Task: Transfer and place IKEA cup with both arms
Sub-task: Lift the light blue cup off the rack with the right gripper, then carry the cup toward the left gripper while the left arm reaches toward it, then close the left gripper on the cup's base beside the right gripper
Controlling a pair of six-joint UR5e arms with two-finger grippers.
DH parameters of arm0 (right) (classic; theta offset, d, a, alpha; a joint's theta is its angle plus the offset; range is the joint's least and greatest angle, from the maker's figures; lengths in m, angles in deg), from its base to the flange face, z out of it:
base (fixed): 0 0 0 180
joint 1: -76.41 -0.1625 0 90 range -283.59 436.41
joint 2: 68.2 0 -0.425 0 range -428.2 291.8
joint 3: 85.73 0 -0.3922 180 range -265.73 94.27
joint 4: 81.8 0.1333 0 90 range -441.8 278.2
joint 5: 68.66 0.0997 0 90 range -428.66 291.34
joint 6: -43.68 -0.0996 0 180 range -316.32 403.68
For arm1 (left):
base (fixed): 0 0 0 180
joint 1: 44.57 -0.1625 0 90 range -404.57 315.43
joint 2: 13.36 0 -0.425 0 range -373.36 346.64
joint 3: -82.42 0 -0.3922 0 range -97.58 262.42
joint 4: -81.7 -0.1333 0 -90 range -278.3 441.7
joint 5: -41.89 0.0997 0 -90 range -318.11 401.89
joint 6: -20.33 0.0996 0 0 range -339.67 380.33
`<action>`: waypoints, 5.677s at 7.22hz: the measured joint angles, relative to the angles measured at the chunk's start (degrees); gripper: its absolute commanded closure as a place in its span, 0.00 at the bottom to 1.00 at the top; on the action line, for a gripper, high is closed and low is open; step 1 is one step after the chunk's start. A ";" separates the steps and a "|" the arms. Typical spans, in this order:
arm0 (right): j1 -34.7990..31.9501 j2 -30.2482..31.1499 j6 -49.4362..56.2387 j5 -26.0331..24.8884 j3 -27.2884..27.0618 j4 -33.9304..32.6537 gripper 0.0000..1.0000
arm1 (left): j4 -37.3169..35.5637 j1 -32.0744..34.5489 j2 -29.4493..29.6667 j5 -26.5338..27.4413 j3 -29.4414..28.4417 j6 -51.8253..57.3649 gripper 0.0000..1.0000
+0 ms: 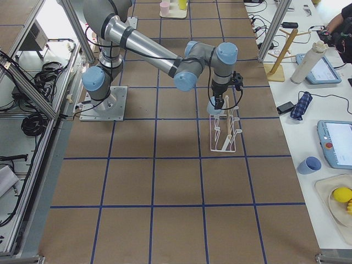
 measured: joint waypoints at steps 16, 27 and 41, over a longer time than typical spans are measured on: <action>-8.54 14.67 10.75 61.32 -3.49 51.23 0.48 | 16.28 -12.45 -0.88 -67.58 20.74 16.53 0.00; -15.35 18.30 12.08 68.64 -7.97 53.65 0.47 | 12.40 -1.18 0.35 -92.40 29.61 20.29 0.00; -15.51 17.96 11.99 68.72 -7.99 53.64 0.42 | 11.89 -0.76 -1.96 -95.14 30.93 20.76 1.00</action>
